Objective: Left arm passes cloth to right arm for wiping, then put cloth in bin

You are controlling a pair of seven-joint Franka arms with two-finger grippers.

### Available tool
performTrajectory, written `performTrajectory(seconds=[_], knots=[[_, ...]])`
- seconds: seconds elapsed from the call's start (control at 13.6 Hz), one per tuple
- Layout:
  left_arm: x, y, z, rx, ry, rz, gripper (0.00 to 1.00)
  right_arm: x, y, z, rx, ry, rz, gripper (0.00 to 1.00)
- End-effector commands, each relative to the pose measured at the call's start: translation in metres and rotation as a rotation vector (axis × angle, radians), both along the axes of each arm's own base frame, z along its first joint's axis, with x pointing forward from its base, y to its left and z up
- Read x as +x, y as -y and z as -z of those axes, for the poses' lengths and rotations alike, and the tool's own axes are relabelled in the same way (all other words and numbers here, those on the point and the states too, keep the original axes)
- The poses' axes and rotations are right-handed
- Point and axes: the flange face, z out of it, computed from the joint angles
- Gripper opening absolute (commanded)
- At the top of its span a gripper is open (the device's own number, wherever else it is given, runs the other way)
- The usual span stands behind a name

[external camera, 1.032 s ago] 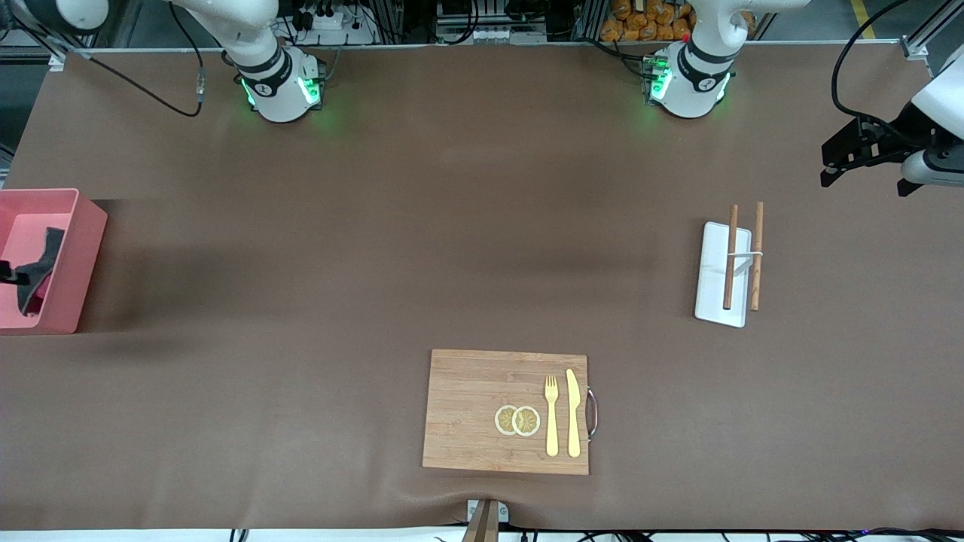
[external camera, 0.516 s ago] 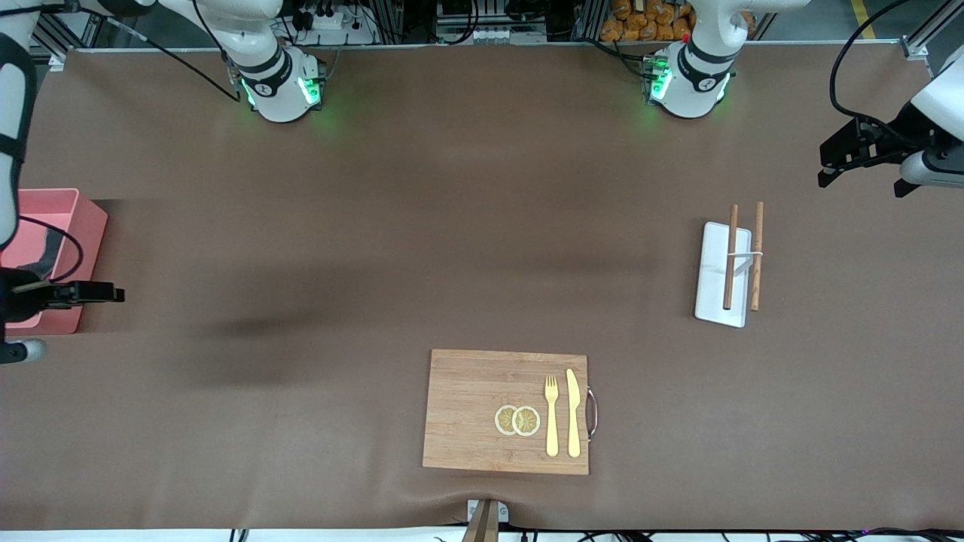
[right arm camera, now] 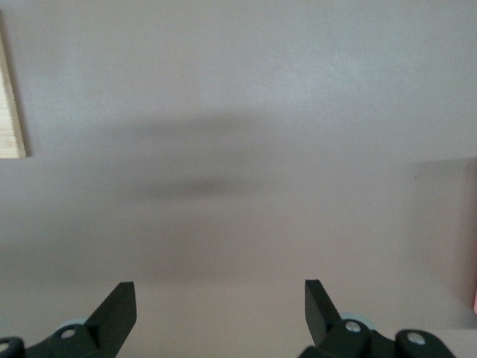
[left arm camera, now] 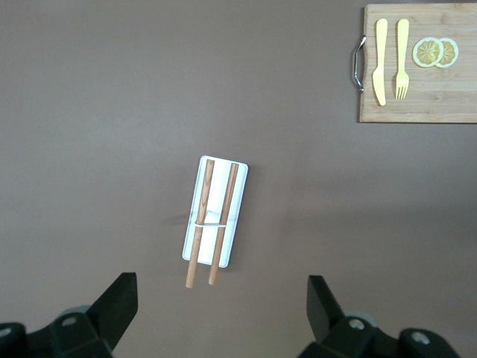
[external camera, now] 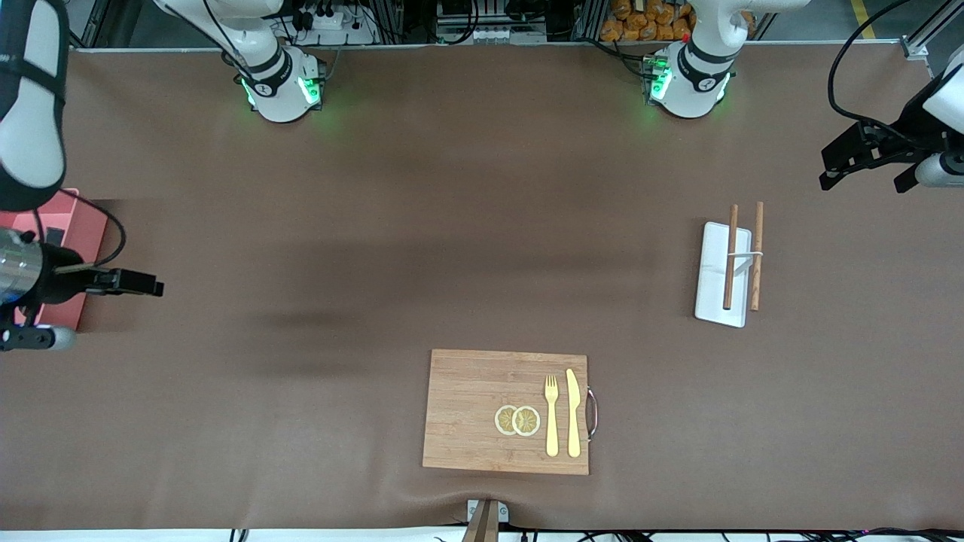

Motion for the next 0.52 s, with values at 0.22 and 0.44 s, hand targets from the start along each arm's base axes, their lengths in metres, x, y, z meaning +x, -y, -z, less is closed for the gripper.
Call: performTrajectory(seconds=[0.22,0.44], knots=[[-0.010,-0.002,-0.004,0.005,-0.038,0.058,1.00,-0.054,0.030,-0.010,0.011,0.103,0.038,1.00],[-0.011,-0.003,-0.003,0.006,-0.049,0.109,1.00,-0.056,0.029,-0.023,0.012,0.136,0.025,1.00]])
